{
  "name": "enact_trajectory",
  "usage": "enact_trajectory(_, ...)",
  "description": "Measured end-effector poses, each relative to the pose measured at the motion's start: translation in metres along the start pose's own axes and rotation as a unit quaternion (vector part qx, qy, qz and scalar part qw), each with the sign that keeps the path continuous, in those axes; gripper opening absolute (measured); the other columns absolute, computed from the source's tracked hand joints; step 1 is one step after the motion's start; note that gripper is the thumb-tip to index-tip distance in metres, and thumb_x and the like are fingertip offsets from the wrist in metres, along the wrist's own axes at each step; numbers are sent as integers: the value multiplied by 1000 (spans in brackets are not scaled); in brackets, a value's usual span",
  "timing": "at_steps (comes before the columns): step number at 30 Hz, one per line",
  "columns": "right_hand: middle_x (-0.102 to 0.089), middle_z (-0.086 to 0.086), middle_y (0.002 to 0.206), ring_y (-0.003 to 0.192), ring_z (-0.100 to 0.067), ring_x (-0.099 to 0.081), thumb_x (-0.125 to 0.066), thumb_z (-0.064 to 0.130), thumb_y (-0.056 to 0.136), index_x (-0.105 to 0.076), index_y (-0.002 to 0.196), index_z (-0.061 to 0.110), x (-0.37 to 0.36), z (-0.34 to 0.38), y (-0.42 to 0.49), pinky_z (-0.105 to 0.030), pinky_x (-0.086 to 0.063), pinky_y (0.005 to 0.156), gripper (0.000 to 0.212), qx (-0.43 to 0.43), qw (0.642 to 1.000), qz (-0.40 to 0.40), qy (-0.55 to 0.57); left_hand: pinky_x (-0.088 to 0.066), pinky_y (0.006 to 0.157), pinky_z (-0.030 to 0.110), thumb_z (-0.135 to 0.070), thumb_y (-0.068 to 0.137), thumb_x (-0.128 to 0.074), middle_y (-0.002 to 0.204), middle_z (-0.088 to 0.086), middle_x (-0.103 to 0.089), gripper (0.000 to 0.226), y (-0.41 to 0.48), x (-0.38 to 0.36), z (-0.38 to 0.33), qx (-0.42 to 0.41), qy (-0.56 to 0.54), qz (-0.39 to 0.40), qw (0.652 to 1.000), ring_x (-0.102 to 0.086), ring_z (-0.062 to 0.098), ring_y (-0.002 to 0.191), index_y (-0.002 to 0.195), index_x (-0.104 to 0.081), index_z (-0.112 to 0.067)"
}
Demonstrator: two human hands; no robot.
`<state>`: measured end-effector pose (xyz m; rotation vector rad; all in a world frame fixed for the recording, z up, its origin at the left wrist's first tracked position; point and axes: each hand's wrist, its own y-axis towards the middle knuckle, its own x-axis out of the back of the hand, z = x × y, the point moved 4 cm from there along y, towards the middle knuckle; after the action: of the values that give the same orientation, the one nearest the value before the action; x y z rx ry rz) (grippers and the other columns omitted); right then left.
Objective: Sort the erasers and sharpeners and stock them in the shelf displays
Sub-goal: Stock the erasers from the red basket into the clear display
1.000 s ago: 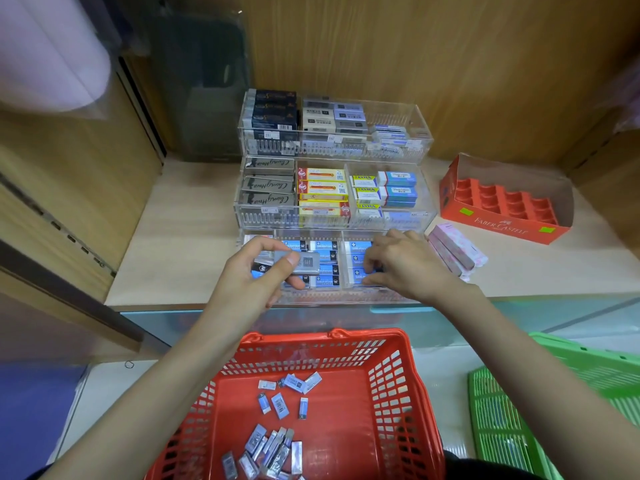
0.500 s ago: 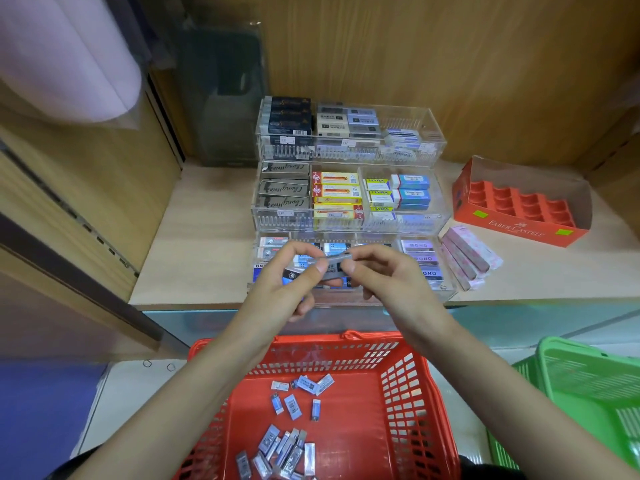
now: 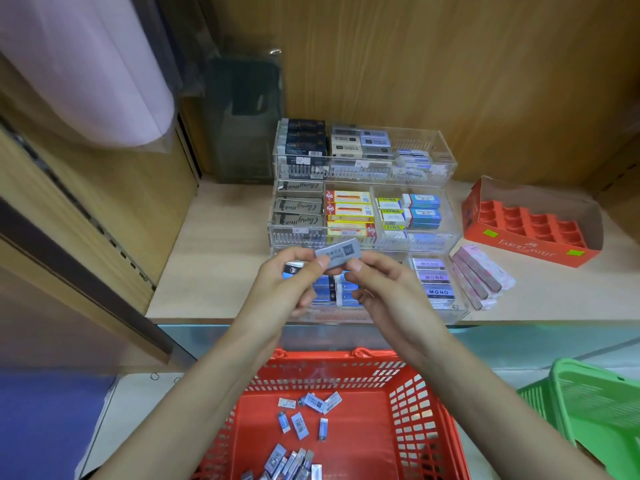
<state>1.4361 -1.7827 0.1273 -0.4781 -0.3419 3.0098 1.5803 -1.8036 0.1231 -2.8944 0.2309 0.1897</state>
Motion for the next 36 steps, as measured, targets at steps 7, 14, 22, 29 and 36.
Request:
enact_trajectory(7,-68,-5,84,78,-13,-63,-59,18,76,-59,84,15,-11,-4,12,-23,-43,69,8,9,989,-33,146,-22,38,16,-28,89,-60,69,7,-55,19,5,-1,-11,-36,16,-33,999,-27,9,40,96,-64,-10)
enact_trajectory(14,-65,-5,84,72,-16,-61,-45,10,97,-59,103,9,-4,40,48,-21,-49,54,15,71,995,-40,60,-29,41,19,-17,92,-50,62,-1,-46,11,58,-16,-38,-25,7,-91,996,-39,9,46,81,-50,-20)
enact_trajectory(22,-59,-2,69,61,-9,-52,-61,4,89,-63,81,8,31,117,146,-11,-38,48,8,209,936,-123,-256,-46,70,33,-8,98,-37,79,10,-53,12,119,-3,-36,-28,-28,-121,992,-53,18,69,99,-43,-19)
enact_trajectory(29,-67,-7,75,73,-19,-59,-68,14,83,-69,80,4,22,139,212,-27,-42,65,10,229,855,-90,-457,-55,67,21,-10,93,-52,97,11,-57,9,129,-3,-29,-61,-51,-73,994,-66,14,82,96,-46,-16)
enact_trajectory(36,-55,-8,104,101,-22,-49,-69,35,81,-65,101,15,22,131,213,-33,-39,86,28,231,795,-100,-552,-52,73,31,-8,94,-50,90,12,-59,7,132,0,-29,-71,-59,-71,993,-64,20,82,95,-47,-14)
